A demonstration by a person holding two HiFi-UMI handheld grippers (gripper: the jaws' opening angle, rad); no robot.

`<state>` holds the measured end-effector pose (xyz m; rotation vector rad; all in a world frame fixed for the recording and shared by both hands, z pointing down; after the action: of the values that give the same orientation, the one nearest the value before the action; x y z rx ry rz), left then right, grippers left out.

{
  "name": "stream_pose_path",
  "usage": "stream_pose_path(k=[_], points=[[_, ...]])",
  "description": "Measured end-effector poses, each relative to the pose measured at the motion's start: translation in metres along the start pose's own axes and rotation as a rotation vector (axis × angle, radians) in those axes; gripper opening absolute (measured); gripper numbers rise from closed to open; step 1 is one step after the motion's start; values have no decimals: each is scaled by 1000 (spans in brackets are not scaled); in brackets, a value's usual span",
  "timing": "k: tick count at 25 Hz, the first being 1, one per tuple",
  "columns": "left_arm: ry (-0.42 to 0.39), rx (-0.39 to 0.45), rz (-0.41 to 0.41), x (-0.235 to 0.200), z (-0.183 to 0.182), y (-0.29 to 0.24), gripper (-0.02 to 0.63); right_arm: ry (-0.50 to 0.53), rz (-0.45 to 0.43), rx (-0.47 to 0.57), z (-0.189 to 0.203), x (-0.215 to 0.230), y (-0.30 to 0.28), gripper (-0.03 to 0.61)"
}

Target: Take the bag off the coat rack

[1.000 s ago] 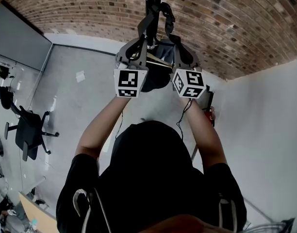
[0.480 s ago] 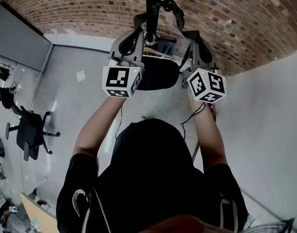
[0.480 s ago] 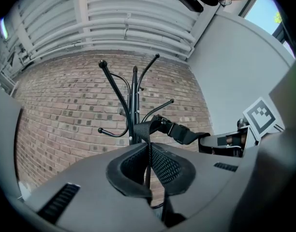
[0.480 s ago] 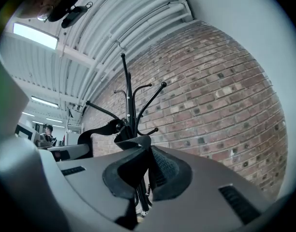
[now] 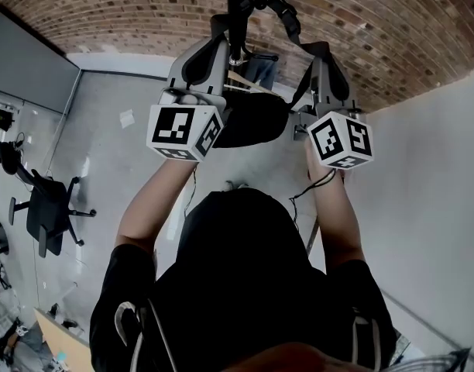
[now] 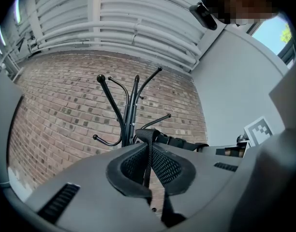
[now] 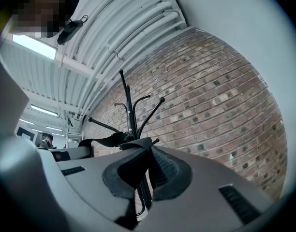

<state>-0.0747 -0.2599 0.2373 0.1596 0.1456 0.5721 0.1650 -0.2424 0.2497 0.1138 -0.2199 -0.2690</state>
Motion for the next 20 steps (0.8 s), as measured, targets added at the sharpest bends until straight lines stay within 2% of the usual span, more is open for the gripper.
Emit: stream_pose_path(k=[6, 12, 20], points=[[23, 26, 1, -3, -10, 5, 23, -24, 7, 44, -15, -1, 12, 21], [17, 53, -12, -8, -19, 7, 23, -18, 2, 64, -26, -4, 16, 22], [50, 89, -6, -12, -34, 3, 23, -3, -5, 98, -45, -10, 20, 23]])
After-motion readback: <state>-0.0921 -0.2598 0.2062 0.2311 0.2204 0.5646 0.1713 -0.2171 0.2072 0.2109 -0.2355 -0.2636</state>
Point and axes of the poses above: the fingertips, and each gripper's own axes: y backward along the fingers, x to its right, z out of its underside, the point moved 8 cm from there along y, backward along the fingers, and after that the axes turned 2 degrees about -x, right-handed, at the moved point
